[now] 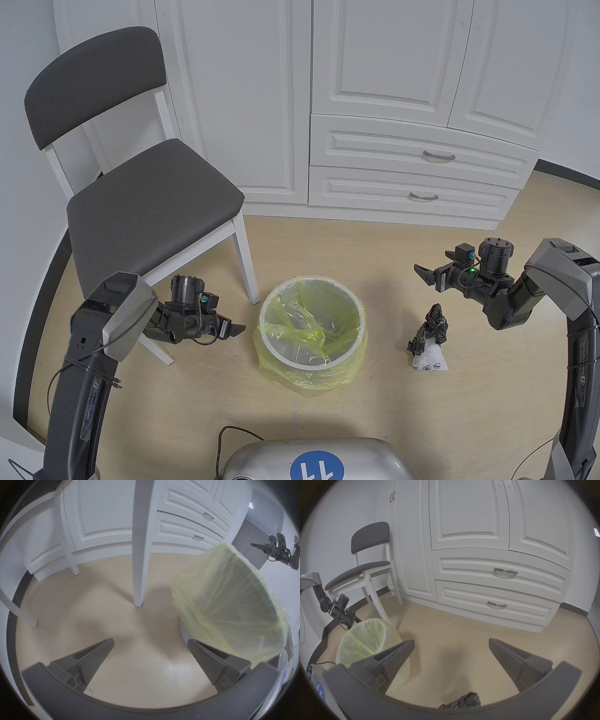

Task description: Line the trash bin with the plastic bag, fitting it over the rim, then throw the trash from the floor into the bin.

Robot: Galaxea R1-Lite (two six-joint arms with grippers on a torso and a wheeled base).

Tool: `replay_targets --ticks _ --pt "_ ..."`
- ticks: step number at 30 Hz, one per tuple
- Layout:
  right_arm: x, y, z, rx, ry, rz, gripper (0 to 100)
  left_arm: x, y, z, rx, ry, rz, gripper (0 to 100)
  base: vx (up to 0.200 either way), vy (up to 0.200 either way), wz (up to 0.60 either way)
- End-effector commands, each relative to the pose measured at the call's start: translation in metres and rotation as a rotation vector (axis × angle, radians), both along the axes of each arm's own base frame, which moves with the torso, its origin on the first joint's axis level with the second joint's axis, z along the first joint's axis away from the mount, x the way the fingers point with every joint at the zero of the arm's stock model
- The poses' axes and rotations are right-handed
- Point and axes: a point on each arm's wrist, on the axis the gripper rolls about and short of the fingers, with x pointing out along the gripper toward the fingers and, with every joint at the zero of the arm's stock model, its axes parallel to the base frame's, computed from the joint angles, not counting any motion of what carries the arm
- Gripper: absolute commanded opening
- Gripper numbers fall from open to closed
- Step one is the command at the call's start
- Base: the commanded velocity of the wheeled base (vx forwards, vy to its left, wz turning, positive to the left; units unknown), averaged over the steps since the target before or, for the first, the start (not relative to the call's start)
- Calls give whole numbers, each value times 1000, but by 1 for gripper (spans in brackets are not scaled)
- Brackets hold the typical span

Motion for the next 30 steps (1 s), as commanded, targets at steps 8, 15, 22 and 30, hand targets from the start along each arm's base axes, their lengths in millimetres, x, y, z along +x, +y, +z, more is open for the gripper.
replay_targets --ticks 8,15,22,30 --pt "-32 33 37 -24 82 0 100 -87 -17 113 30 -156 39 100 0 0 0" --pt "-30 33 39 -19 81 -12 100 -107 -80 139 19 -185 27 100 0 0 0" --pt "-29 33 37 -25 85 -39 100 -102 -153 139 117 -55 130 100 0 0 0" --pt "-29 30 40 -25 79 -45 100 -79 -199 135 118 67 294 100 0 0 0"
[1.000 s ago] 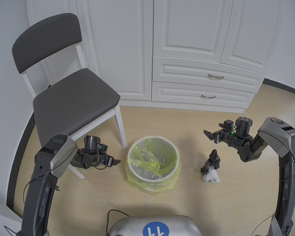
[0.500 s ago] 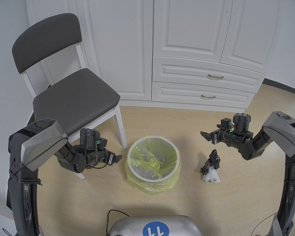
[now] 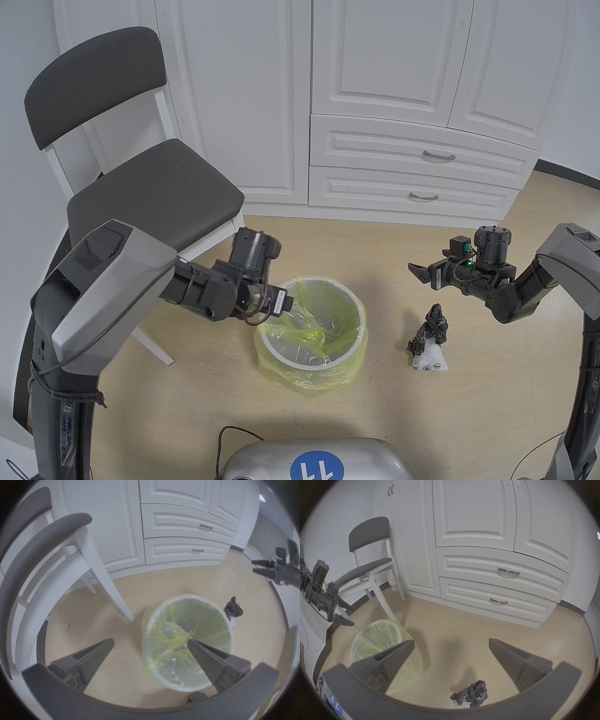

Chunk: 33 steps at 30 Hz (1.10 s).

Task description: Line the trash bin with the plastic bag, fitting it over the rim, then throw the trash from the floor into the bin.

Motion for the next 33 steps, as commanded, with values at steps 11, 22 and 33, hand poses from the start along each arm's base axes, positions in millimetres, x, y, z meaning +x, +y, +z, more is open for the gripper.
replay_targets --ticks 11,22,33 --pt "2 -5 1 -2 -4 -19 100 11 -60 -61 158 159 214 100 0 0 0" --pt "3 -6 -1 -1 -10 -19 100 19 -62 -68 125 95 235 100 0 0 0" --pt "3 -9 -1 1 -13 -20 100 17 -59 -73 181 105 268 100 0 0 0"
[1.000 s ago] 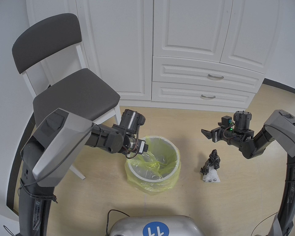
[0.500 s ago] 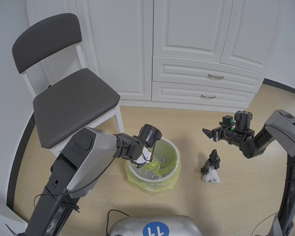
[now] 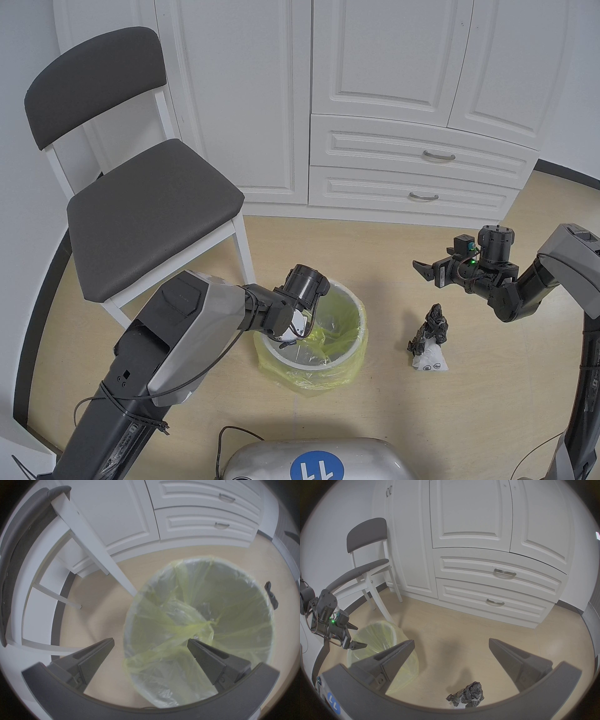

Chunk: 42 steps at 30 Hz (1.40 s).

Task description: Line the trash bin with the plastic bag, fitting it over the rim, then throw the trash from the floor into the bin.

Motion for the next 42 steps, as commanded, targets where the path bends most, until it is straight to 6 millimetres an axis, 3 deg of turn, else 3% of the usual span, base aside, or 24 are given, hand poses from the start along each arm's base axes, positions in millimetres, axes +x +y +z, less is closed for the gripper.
replay_targets --ticks 1,7,13,31,42 --pt "0 -1 -2 -2 4 0 100 -4 3 12 29 17 17 100 0 0 0" --pt "-1 -1 -1 -2 1 0 100 -16 10 24 51 58 35 100 0 0 0" --pt "-1 -1 -1 0 2 -2 100 -33 23 18 68 118 48 100 0 0 0" --pt "0 -3 -2 0 -22 -4 100 -66 42 7 -9 75 20 100 0 0 0" --pt "0 -3 -3 0 -28 -4 100 -67 49 -3 -76 23 10 100 0 0 0"
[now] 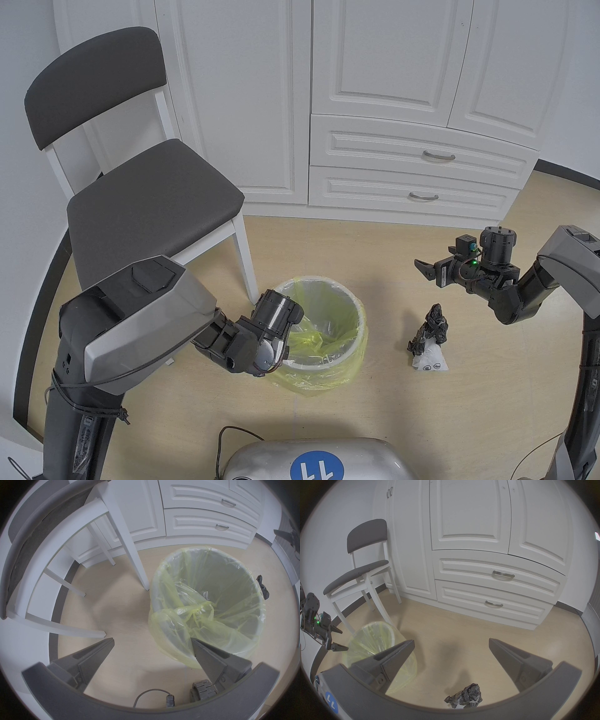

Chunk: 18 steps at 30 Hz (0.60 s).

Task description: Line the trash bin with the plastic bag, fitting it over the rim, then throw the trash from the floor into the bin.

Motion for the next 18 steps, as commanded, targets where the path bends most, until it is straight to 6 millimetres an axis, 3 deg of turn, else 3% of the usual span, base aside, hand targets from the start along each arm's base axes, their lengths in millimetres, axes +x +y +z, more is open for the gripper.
replay_targets --ticks 1,11,12,14,18 --pt "0 0 -1 1 -1 -1 100 -2 5 -2 -18 4 -5 100 0 0 0" --pt "-10 0 8 -3 0 -9 100 9 2 6 -123 -89 -34 100 0 0 0" --pt "-20 2 11 -5 12 -1 100 6 0 17 -145 -121 -42 100 0 0 0" --pt "-20 2 11 -5 12 -1 100 6 0 17 -145 -121 -42 100 0 0 0" --pt "-54 9 12 -21 101 -18 100 0 2 27 -168 -153 -53 100 0 0 0"
